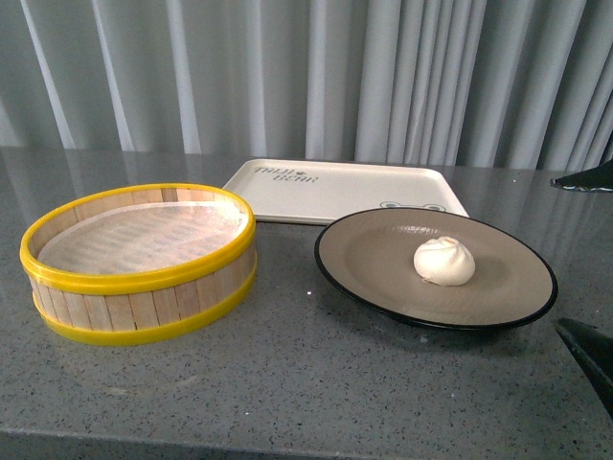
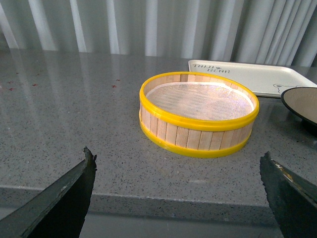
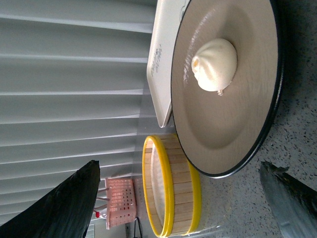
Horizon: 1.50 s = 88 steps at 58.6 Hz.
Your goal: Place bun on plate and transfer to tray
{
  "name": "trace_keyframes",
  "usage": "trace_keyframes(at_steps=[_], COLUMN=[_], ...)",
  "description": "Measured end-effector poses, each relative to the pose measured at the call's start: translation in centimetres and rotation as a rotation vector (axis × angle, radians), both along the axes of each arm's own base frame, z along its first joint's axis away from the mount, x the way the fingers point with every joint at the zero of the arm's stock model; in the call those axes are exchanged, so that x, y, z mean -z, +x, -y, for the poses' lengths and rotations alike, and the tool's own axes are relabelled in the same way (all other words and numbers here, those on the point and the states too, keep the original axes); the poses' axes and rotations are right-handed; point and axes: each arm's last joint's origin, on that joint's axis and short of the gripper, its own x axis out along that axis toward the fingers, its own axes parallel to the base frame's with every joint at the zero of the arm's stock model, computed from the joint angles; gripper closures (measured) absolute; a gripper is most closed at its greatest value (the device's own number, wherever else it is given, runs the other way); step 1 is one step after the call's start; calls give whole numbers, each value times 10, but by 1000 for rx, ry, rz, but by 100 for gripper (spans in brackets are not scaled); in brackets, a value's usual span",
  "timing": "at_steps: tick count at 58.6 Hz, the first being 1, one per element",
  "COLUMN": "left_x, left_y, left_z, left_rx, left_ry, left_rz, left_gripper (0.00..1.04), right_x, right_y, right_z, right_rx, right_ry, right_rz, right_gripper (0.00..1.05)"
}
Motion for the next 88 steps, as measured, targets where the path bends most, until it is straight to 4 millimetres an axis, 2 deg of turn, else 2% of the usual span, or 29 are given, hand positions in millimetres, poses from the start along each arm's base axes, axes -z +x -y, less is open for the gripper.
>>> trace_keyframes(at_steps=[19,43,88], left_x=[0,0,0], left_y=[0,0,0], left_z=[0,0,0], left_rx=[0,0,0], left_ry=[0,0,0], left_rz=[0,0,0], left_gripper=[7,7,7], right_x=[3,19,34], right_y=[-2,10,58], right_z=[-3,6,0], right_rx=[-5,11,-30], right_ry=[36,85,91], right_rz=[-56,-131,-168], right_gripper=[8,8,8])
